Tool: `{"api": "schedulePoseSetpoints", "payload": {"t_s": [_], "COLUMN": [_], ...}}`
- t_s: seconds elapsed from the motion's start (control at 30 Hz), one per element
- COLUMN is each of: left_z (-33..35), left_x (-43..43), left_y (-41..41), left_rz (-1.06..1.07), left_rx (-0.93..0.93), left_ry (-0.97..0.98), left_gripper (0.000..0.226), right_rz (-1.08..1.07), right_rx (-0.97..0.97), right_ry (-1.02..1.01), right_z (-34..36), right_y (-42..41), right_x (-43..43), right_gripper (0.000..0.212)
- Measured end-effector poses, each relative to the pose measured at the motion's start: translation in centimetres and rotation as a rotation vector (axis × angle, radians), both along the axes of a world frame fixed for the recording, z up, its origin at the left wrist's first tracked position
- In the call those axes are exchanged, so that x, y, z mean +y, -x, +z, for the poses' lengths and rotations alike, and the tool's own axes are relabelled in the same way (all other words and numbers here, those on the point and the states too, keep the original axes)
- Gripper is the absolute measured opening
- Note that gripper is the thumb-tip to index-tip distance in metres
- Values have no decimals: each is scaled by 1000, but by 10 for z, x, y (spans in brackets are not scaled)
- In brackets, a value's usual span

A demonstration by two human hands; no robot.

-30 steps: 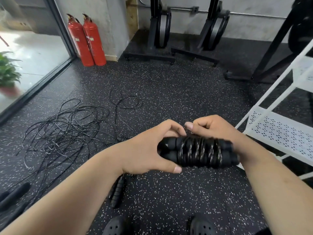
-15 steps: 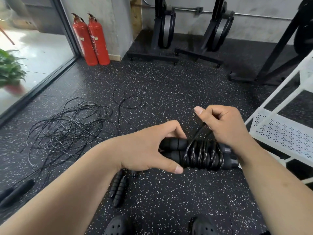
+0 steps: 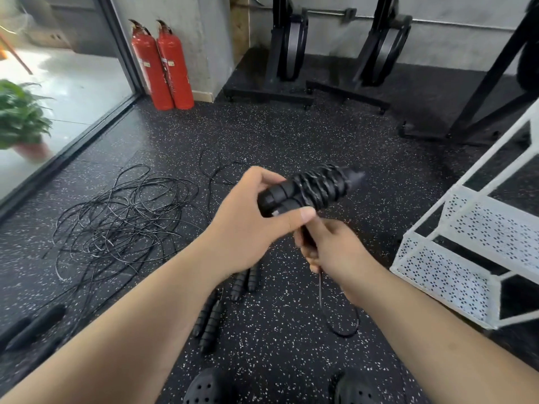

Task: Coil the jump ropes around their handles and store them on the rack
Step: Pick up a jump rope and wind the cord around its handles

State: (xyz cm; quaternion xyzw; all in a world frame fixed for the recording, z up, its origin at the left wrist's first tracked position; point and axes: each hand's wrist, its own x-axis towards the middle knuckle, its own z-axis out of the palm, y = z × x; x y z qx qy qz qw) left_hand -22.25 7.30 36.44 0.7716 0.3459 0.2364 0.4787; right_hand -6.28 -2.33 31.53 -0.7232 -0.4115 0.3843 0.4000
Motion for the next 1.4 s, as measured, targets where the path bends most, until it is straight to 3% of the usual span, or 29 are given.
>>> {"api": "schedulePoseSetpoints", "payload": {"t_s": [0.07,0.17,0.3,0.4,0.53,0.63,0.8,0.87,0.93,1.13,1.3,1.4], "left_z": [-9,-21,-31,-32,-30,-31,-25,-19,-15,-19,-27,-31], "left_x": [8,14,20,23,15,7,-3,-3,-2,6,-9,-22], "left_y": [0,1,0,1,-4,-8,-14,-15,-14,-10,-24,-36], "left_rz": [113,169,137,55,-138,-270,-417,-465,-476,-267,-24,157], "left_rx": [76,185,332,460,571,593,365,297,254,35,-232,-211], "left_ry": [-59,-125,-271,-329,-328,-281,-86,-59,-52,39,305,407], "left_gripper": [50,51,50,48,44,45,41,27,28,52,42,26], "right_rz": [137,313,370,367,376,327,224,235,272,101,-119,-226], "right_rx": [-90,-376,-781,-892,-846,-644,-407,-341,-261,-284,-284,-324], "right_ry": [24,73,55,36,-62,-139,-119,-128,-109,-200,-354,-393], "right_z": [1,1,14,30,38,42,42,42,42,36,37,35], "right_y": [8,11,5,-14,-41,-56,-70,-71,-69,-57,-41,-33], "right_x": [0,-3,-10,-13,-18,-25,-29,-29,-30,-26,-20,-17], "right_gripper": [36,17,25,32,44,33,25,26,27,34,28,27]}}
